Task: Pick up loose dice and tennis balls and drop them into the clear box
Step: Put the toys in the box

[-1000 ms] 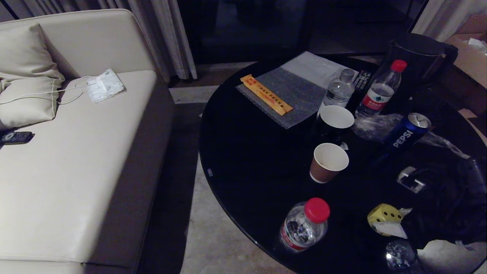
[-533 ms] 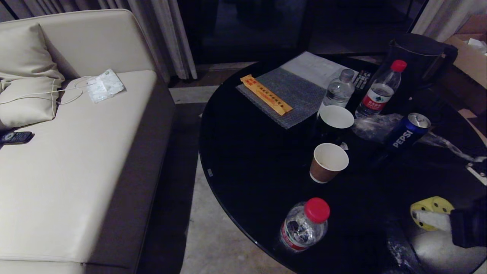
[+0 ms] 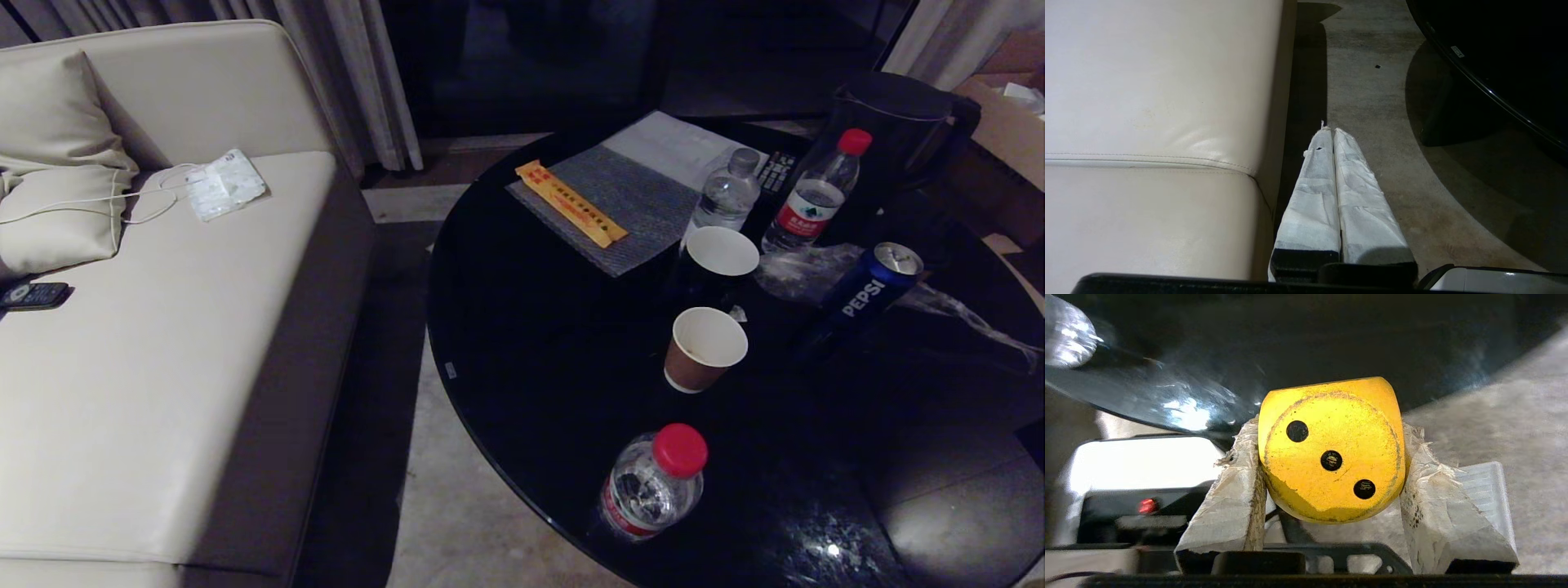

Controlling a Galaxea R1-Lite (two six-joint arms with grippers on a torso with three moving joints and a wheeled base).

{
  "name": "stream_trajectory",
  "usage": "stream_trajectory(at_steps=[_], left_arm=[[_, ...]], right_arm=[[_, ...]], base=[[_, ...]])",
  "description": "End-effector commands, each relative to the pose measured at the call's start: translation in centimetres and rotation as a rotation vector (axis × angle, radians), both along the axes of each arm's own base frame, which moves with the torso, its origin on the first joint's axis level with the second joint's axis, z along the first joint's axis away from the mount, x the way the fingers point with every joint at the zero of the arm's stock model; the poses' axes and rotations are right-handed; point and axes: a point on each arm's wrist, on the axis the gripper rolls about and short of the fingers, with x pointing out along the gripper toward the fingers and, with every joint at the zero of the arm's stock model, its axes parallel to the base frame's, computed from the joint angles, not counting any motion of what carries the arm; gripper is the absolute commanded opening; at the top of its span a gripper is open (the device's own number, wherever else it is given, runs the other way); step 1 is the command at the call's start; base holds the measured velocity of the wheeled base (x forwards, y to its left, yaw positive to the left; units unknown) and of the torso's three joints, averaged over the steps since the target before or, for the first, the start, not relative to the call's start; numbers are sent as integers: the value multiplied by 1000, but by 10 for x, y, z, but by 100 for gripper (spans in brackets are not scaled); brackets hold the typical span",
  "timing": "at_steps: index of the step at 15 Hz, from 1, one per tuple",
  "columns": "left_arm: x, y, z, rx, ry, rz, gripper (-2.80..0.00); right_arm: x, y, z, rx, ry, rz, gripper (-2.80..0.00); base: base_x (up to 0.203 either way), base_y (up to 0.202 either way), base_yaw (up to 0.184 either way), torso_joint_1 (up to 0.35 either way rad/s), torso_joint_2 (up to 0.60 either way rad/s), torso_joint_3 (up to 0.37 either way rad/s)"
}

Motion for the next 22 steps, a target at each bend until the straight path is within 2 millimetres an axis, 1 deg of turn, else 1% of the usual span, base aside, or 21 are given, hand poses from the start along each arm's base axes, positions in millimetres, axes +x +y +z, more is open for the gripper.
stream_trajectory(at_steps=[1,3,4,8,22], left_arm=[[0,0,0,-1,3,1,-280],[0,0,0,-1,3,1,-280],[0,0,0,-1,3,1,-280],[0,0,0,-1,3,1,-280],[0,0,0,-1,3,2,-280]], right_arm=[[-24,0,-33,-25,-104,-53,-280],[-19,-2,-38,-23,-211,-104,-280],[-19,-2,-44,-21,-243,-101,-280],[-37,-1,-58,3,-355,-26,-280],[-38,-1,-60,17,-345,-16,-280]], base=[[0,0,0,0,0,0],[0,0,0,0,0,0],[0,0,0,0,0,0],[0,0,0,0,0,0],[0,0,0,0,0,0]])
